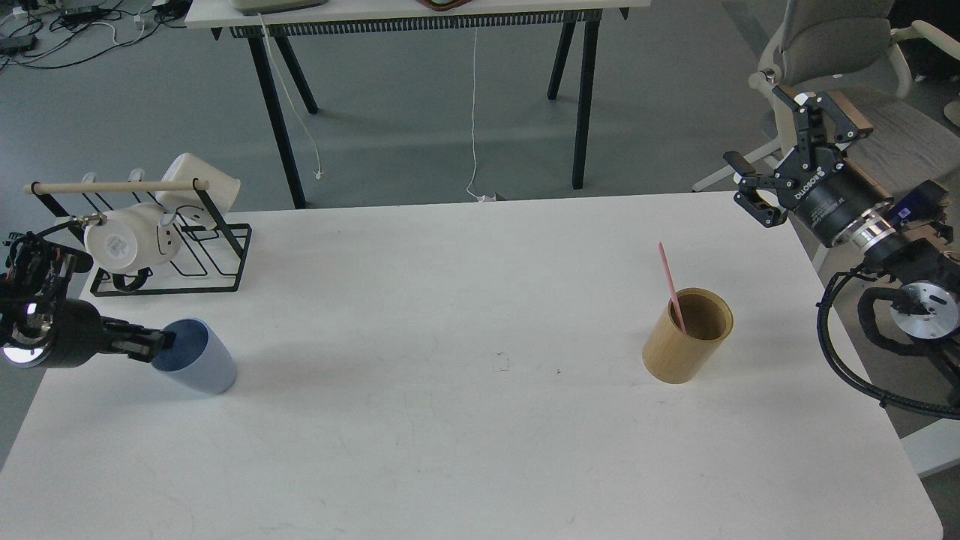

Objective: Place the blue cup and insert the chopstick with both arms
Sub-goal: 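Lift the blue cup with the left gripper and set it down mid-table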

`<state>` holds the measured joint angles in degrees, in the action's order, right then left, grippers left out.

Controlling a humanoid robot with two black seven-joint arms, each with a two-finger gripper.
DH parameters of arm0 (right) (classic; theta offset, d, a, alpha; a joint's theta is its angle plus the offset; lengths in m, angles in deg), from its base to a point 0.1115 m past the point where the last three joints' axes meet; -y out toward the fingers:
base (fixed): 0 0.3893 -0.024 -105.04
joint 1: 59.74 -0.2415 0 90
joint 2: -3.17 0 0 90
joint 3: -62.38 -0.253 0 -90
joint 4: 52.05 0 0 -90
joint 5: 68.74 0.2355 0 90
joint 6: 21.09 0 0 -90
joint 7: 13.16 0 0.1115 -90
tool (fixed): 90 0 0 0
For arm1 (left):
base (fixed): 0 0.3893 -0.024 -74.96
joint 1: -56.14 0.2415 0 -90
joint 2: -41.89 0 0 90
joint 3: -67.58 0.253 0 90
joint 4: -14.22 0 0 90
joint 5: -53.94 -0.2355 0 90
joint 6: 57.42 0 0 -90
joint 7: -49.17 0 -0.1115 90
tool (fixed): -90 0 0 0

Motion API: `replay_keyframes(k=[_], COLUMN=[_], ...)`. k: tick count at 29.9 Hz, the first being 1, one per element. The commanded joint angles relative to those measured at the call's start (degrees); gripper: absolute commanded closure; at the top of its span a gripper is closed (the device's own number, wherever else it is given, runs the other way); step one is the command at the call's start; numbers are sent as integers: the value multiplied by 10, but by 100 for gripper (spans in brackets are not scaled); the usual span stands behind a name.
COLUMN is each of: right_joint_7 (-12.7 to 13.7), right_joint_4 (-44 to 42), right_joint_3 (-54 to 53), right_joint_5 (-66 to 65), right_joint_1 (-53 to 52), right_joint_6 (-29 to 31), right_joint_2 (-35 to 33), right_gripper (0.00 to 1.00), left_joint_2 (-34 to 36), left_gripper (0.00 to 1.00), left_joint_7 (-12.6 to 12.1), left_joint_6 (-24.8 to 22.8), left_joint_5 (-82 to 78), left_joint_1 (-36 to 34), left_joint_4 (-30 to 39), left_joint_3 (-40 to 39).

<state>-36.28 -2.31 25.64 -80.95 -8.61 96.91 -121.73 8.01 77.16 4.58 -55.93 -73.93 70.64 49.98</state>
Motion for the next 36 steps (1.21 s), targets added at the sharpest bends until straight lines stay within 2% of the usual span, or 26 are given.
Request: replay_keyframes(k=[1,5,8,11,15,19,25,27,32,36], right_joint_7=[0,0,0,-1,0,-1,-1,-1,-1,-1], right_joint_4=[0,-1,-3,-3,-9,-29,-52,-53,-56,-63], right_joint_3=[0,-9,-18,-44,-96,-144,-169,-169,-170,-170], right_joint_5=[0,0,1,9,9,10,40,42,43,44], right_joint_1=[3,6,7,19,41,48,53,53,54,55], right_joint_6=[0,0,0,0,0,0,0,0,0,0], right_joint_2=[0,0,-1,-4,-6,-25,-42,-48,-57,-62], right_gripper=[1,1,1,1,1,1,1,1,1,1], left_joint_2=[3,45,81,73,8,-74,-195,-229,-333,-393], left_gripper=[100,100,100,100,100,100,100,100,100,100], left_joint_7=[0,0,0,0,0,0,0,0,0,0], left_joint_6=[1,0,0,0,0,0,0,0,0,0], left_joint_5=[1,7,22,48,65,68,49,20,-39,-47], left_joint_1=[-2,-6,-12,-27,-69,-122,-160,-185,-255,-296], left_joint_4=[9,97,175,215,250,237,155,138,45,20], left_joint_3=[-1,-18,-68,-112,-123,-120,-95,-58,73,134])
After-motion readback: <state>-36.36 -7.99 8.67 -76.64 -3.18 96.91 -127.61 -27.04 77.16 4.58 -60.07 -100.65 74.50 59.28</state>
